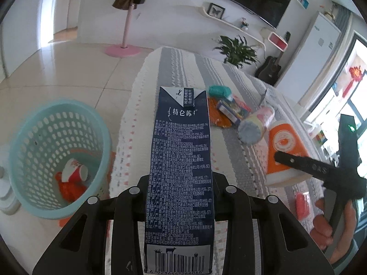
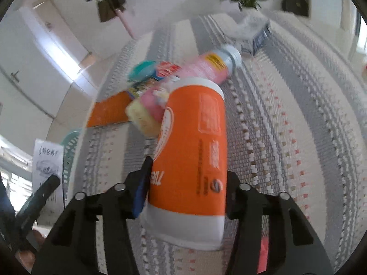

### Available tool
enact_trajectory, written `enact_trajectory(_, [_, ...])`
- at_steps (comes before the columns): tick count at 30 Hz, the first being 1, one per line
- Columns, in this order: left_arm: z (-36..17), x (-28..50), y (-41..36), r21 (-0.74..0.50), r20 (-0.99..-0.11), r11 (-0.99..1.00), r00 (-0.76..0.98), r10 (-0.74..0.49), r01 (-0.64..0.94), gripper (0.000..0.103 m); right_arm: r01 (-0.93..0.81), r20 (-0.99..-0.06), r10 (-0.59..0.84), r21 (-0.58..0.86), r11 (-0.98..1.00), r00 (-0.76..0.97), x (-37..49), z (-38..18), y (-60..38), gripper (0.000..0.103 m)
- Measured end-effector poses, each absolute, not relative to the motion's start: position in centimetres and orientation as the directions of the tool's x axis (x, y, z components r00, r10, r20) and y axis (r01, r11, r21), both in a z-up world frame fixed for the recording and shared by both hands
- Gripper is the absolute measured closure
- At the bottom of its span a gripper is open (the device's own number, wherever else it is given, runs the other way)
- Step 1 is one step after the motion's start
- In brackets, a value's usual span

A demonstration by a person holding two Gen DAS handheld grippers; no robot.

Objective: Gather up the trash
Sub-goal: 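Drop the milk carton into the teal basket with the left tool while the right tool drops the orange cup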

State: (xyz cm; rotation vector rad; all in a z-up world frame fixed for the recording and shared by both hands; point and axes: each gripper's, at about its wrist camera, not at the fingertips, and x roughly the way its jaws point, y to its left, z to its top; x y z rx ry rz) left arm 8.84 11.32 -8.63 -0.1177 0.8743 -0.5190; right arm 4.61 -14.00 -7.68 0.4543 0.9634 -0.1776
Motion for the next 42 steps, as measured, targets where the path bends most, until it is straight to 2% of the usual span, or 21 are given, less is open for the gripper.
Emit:
enact_trajectory(6, [-3.7,10.0,15.9,-0.345,-0.647,0.880,0.596,-0.476,0.327,0.072,0.181,-0.747,0.072,0.252,0.951,0.661,5.7,-1.4,-8.7,0.064])
enact_trajectory(11, [-1.0,12.1,21.3,-0.344,-0.617,0.914,0.682,-0.393,0.216,0.071,0.011,-0.702,0.173,0.249,0.968,0.691,9.8,1.8,-1.3,0.064])
enact_trajectory(15, [-3.0,13.7,26.1,-0.401,-0.612,0.909,0.703,-0.361,0.117,0.071,-0.080,-0.717,0.236,0.246,0.966,0.655,13.5,1.4,4.4,0.063])
enact_trajectory(22, [-6.6,16.4,29.7,-0.406,-0.688,0.913,0.671,-0.275,-0.043,0.071,-0.139,-0.766,0.280,0.246,0.959,0.578,17.6,-2.3,12.0,0.060])
enact_trajectory(24, [-6.8,16.7,30.1,-0.387,-0.703,0.919,0.668,-0.243,-0.073,0.063,-0.137,-0.779,0.289,0.257,0.956,0.557,18.7,-3.3,13.3,0.056])
enact_trajectory(25, [-6.8,16.7,30.2,-0.375,-0.709,0.923,0.669,-0.223,-0.089,0.053,-0.131,-0.782,0.291,0.263,0.956,0.551,19.2,-3.6,13.7,0.056])
enact_trajectory(26, [-6.7,16.7,30.5,-0.369,-0.709,0.924,0.673,-0.211,-0.099,0.048,-0.128,-0.785,0.297,0.272,0.954,0.543,19.9,-3.8,14.0,0.054])
enact_trajectory(27, [-6.4,16.9,30.7,-0.367,-0.706,0.924,0.679,-0.203,-0.105,0.048,-0.126,-0.788,0.303,0.280,0.952,0.536,20.0,-4.3,13.7,0.052])
enact_trajectory(32, [-5.4,16.5,30.7,-0.381,-0.683,0.919,0.701,-0.205,-0.102,0.047,-0.128,-0.794,0.310,0.286,0.950,0.523,20.3,-5.4,12.9,0.052])
enact_trajectory(39, [-3.6,15.1,27.5,-0.378,-0.616,0.925,0.740,-0.270,0.023,0.048,-0.092,-0.773,0.287,0.287,0.953,0.565,17.2,-4.6,9.2,0.052])
enact_trajectory(42, [-2.2,14.4,24.4,-0.380,-0.569,0.917,0.750,-0.338,0.124,0.055,-0.078,-0.741,0.247,0.256,0.964,0.625,15.1,-2.1,6.6,0.052])
